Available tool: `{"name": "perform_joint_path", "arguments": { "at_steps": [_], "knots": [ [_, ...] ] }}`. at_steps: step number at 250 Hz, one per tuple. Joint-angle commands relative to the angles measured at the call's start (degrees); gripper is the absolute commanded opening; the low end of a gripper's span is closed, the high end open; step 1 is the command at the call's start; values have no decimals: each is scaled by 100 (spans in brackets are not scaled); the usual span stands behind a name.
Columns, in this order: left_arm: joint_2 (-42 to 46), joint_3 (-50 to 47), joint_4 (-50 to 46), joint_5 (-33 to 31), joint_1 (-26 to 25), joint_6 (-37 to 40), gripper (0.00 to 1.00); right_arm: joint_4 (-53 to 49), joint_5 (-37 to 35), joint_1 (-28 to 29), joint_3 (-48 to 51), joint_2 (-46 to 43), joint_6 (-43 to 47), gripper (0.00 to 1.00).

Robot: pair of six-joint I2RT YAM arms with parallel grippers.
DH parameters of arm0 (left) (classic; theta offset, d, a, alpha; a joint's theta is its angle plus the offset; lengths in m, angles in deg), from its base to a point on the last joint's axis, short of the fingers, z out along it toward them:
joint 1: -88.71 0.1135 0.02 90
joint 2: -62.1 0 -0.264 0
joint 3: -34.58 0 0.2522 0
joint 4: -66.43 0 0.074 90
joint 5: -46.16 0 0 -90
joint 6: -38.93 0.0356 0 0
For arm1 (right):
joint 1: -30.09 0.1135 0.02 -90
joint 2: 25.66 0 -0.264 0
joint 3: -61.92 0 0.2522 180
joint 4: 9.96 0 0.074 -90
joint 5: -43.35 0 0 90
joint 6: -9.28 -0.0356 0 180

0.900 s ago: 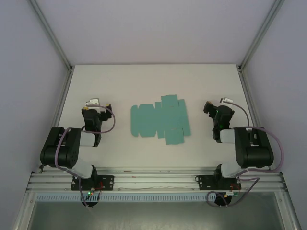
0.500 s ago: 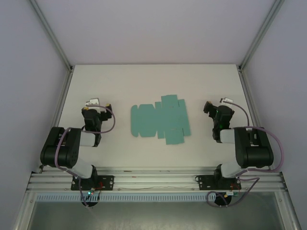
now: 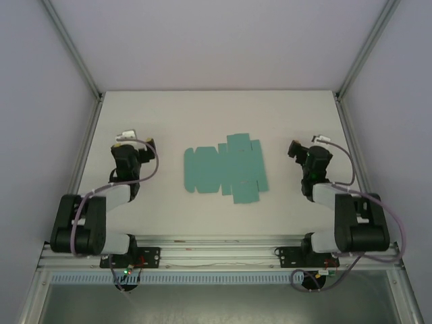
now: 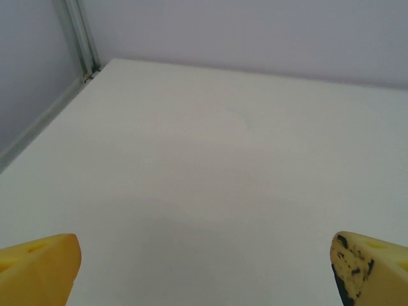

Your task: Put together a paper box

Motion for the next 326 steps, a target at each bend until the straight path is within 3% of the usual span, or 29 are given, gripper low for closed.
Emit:
{"name": "perform_joint_path", "arguments": {
  "at_steps": [1, 25, 48, 66, 111, 132, 174, 260, 297, 326],
  "knots": [
    [614, 482, -1711, 365, 46, -772, 100, -1530, 247, 58, -545, -745, -406, 100],
    [774, 736, -2491, 1026, -23, -1740, 100, -2670, 638, 351, -955, -1084, -918, 96],
    [676, 735, -2697, 1687, -267, -2344, 100, -3632, 1109, 747, -1309, -1136, -1445, 87],
    [487, 754, -2809, 1797, -647, -2557, 100, -3980, 1695, 1053, -1440, -1033, -1814, 76],
    [-362, 1284, -3474, 2210, -1243, -2585, 100, -4170, 2577, 1946, -1959, 250, -2059, 52],
    [-733, 1460, -3511, 2361, -1336, -2590, 100, -4441, 2380, 2089, -2374, 990, -2002, 40],
    [-1316, 1633, -3387, 2883, -1350, -2607, 100, -4995, 1668, 2077, -2825, 1958, -1956, 37],
    [-1992, 1628, -2846, 3860, -1376, -2682, 99, -4505, 1827, 2076, -2391, 2777, -2341, 38],
    [-2120, 1548, -2198, 4356, -1454, -2756, 92, -4067, 2030, 2073, -2112, 2781, -2396, 40],
    [-2133, 1504, -1809, 4487, -1480, -3014, 81, -3956, 2087, 2070, -1997, 2682, -2383, 40]
  ]
}}
